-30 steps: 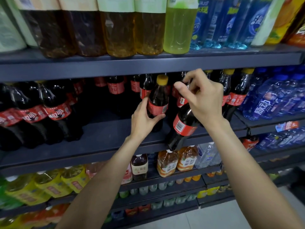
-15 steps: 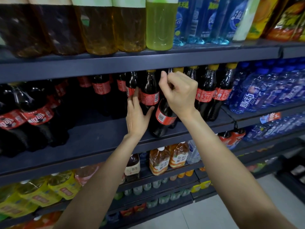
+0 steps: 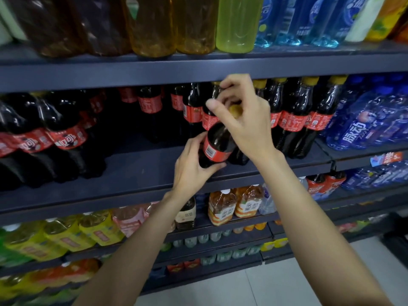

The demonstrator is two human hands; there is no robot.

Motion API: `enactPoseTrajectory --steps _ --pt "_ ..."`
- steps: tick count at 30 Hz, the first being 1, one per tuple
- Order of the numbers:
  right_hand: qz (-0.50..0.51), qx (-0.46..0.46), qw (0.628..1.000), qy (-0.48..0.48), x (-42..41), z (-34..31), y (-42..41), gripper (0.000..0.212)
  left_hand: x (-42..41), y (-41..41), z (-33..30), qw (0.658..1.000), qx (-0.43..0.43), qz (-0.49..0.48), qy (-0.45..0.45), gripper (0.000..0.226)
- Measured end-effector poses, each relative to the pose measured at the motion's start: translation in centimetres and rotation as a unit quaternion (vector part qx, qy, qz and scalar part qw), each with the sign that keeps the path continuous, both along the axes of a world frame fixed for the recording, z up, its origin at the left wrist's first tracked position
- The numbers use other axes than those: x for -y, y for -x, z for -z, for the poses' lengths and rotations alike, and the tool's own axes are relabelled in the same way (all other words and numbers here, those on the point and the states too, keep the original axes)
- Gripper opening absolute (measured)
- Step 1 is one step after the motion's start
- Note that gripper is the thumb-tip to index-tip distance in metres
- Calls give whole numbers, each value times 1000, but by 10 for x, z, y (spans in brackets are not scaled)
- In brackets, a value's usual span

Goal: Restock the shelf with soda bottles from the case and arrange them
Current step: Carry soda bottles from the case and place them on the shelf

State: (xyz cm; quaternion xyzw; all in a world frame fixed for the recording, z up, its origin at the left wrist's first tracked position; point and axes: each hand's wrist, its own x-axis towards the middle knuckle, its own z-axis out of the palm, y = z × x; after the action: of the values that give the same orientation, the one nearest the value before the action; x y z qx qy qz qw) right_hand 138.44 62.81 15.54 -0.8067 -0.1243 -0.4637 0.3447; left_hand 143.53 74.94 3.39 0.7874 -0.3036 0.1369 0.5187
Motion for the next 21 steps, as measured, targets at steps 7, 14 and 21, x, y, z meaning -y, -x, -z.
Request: enactPoseTrajectory --steps 7,14,21 --pt "30 -215 976 30 -14 65 -5 62 -34 -25 2 994 -61 -61 61 84" --pt "129 -201 971 32 -27 64 -38 57 -21 -42 -8 990 -96 -82 59 83" --pt "150 -181 970 66 -31 68 -41 66 -18 -50 -2 994 -75 -70 23 82"
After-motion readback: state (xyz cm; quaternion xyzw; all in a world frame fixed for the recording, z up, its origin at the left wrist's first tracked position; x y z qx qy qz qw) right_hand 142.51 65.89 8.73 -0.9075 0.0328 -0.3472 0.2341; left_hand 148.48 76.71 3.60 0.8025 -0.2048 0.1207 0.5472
